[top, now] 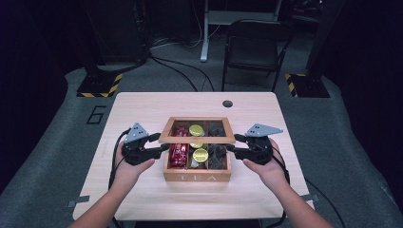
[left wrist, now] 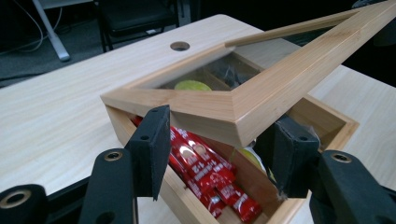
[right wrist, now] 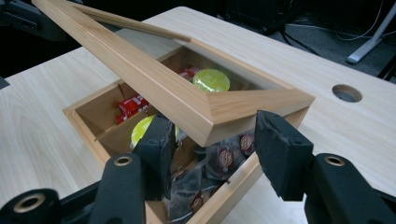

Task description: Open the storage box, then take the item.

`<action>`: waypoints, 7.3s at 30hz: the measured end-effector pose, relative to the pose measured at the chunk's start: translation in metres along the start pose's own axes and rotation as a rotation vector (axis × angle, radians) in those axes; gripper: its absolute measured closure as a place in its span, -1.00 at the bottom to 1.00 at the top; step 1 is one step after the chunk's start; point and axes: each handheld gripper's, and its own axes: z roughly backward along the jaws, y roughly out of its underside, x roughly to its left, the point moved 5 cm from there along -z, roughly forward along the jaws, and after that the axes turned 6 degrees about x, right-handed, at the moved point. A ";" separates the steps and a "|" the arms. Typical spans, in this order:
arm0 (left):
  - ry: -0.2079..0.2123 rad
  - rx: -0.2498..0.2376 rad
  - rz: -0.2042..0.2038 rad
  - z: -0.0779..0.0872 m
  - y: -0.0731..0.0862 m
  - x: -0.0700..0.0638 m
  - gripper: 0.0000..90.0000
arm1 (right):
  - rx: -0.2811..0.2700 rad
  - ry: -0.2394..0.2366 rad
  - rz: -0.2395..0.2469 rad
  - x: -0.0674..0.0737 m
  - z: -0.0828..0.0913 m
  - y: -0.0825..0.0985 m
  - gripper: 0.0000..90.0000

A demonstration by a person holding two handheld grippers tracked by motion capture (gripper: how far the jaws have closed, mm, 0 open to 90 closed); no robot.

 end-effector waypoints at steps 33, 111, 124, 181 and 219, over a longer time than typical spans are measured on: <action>-0.066 -0.050 0.010 -0.010 -0.083 0.039 0.07 | -0.048 0.060 -0.043 -0.042 -0.010 -0.086 0.06; -0.229 -0.057 0.106 -0.079 -0.116 0.100 0.45 | -0.018 0.196 -0.165 -0.107 -0.103 -0.086 0.29; -0.219 -0.068 0.120 -0.083 -0.117 0.104 0.45 | 0.012 0.196 -0.181 -0.110 -0.119 -0.070 0.31; -0.147 0.020 0.237 -0.124 -0.052 0.114 0.11 | 0.077 0.215 -0.286 -0.124 -0.142 -0.061 0.43; -0.039 0.010 0.107 -0.053 -0.064 0.071 0.01 | 0.058 0.094 -0.063 -0.067 -0.070 -0.054 -0.04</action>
